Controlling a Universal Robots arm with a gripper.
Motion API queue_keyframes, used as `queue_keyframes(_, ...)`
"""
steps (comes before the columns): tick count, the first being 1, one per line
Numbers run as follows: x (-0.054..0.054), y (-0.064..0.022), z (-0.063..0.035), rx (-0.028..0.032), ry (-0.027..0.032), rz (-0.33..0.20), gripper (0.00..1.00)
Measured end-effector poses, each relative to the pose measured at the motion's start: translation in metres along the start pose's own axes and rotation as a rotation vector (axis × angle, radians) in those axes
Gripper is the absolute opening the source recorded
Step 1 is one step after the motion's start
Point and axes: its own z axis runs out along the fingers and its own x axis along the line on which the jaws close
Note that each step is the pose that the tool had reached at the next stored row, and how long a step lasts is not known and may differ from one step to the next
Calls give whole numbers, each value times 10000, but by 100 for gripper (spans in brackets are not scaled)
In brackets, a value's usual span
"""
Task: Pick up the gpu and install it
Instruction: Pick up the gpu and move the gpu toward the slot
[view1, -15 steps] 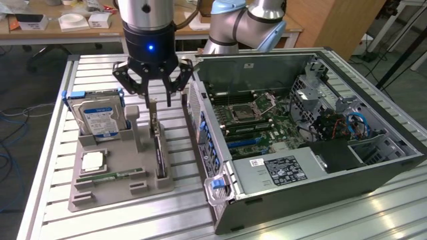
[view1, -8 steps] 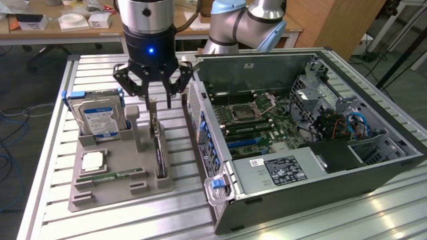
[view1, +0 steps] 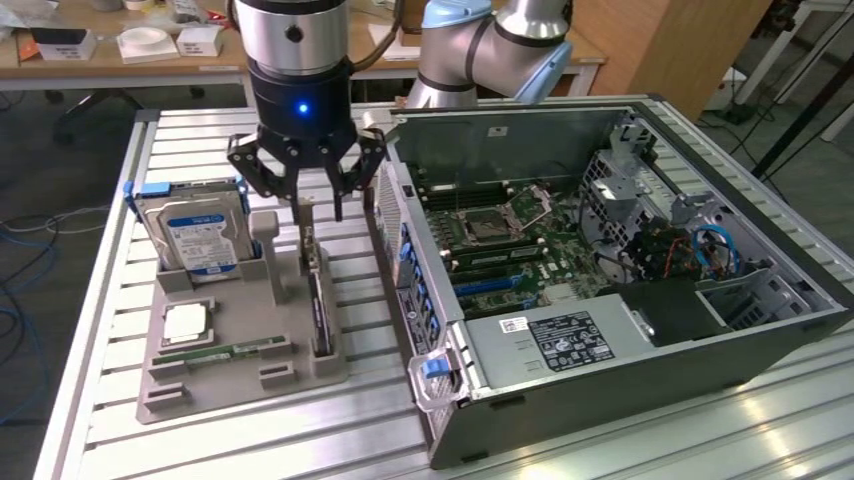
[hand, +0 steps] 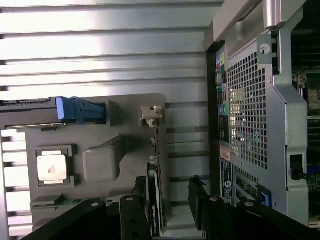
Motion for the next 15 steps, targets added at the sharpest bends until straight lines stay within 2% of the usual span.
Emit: queue_keyframes(15, -2, -59, 71, 7, 0, 1, 47)
